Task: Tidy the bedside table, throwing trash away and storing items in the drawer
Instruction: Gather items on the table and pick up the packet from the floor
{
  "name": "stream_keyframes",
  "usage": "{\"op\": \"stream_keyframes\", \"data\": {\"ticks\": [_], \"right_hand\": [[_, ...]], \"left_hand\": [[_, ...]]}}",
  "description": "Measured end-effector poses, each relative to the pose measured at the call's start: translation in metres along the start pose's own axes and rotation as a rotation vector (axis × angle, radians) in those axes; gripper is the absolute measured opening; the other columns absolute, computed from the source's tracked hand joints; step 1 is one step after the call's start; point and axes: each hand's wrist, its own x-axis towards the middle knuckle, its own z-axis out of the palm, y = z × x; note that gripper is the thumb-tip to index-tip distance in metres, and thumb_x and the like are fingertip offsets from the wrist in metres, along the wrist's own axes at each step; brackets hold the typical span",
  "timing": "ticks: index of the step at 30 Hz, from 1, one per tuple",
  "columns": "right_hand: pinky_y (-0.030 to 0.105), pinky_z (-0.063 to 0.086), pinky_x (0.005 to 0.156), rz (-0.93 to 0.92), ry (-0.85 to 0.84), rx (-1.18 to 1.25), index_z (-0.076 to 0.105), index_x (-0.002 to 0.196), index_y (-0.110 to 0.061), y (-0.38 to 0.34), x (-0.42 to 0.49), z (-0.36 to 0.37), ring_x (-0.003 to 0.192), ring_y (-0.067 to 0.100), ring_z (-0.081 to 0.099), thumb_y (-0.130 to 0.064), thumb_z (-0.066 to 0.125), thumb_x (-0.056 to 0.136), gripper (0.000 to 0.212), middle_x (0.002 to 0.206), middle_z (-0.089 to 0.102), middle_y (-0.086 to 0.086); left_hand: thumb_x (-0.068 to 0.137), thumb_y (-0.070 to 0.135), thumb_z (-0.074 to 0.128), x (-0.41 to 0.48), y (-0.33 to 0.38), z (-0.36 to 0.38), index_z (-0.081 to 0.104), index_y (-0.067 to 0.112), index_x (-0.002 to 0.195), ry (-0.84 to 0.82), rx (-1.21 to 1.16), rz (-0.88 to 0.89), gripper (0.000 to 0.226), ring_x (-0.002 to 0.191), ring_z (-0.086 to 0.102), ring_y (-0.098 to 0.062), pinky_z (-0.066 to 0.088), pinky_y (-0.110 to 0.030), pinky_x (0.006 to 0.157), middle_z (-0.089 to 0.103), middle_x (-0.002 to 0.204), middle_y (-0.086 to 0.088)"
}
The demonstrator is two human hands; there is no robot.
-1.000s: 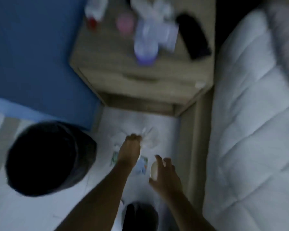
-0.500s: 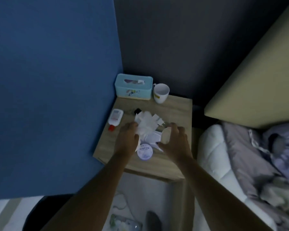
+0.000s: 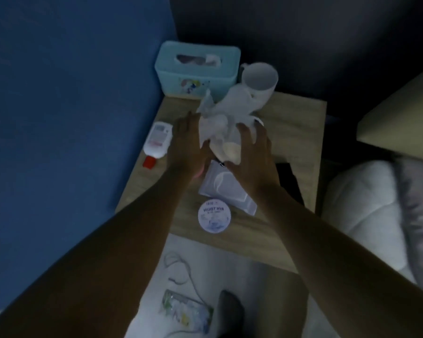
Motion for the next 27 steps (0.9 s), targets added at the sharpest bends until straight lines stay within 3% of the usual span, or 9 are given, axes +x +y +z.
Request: {"op": "stream_keyframes", "data": {"ticks": [3,8,15,22,27], "right_hand": [[0.050,0.042,0.106,-0.026,-0.068,-0.003,0.018,0.148,-0.025,0.005,-0.013,0.013,0.146,0.037,0.012,-0.033,0.073,0.080,0.088,0.158,0.007,0.016],[0.058,0.031,0.110,-0.019,-0.064,-0.081,0.012,0.150,-0.027,0.008,-0.028,0.010,0.146,0.041,0.009,-0.038,0.073,0.080,0.093,0.158,0.005,0.020],[0.057,0.032,0.110,-0.015,-0.020,-0.151,0.017,0.150,-0.023,-0.008,-0.068,-0.016,0.144,0.040,0.017,-0.042,0.071,0.080,0.091,0.157,0.013,0.021],[0.052,0.040,0.105,0.013,0.056,-0.159,0.024,0.147,-0.020,-0.055,-0.148,-0.032,0.138,0.038,0.028,-0.035,0.076,0.076,0.089,0.152,0.025,0.020],[0.049,0.045,0.100,0.039,0.016,-0.175,0.029,0.145,-0.021,-0.088,-0.225,-0.014,0.133,0.037,0.037,-0.035,0.074,0.078,0.081,0.150,0.029,0.016]], "left_hand": [[0.083,0.033,0.063,-0.024,-0.018,0.001,0.034,0.010,0.142,-0.006,0.017,-0.042,0.069,0.138,0.034,-0.033,0.035,-0.049,0.112,0.040,0.146,-0.015],[0.086,0.023,0.066,-0.053,-0.025,-0.010,0.027,0.011,0.148,0.023,0.044,-0.084,0.075,0.144,0.027,-0.032,0.037,-0.046,0.109,0.029,0.155,-0.013],[0.088,0.019,0.061,-0.098,-0.030,-0.045,0.026,0.012,0.149,0.045,-0.044,-0.080,0.071,0.144,0.025,-0.031,0.031,-0.043,0.113,0.025,0.157,-0.013],[0.091,0.026,0.058,-0.192,-0.052,-0.095,0.022,0.012,0.151,0.011,0.021,-0.042,0.071,0.142,0.029,-0.030,0.027,-0.037,0.115,0.025,0.157,-0.012],[0.092,0.025,0.056,-0.273,-0.072,-0.108,0.031,0.015,0.146,-0.040,-0.012,-0.064,0.061,0.134,0.037,-0.031,0.044,-0.046,0.099,0.032,0.153,-0.010]]}}
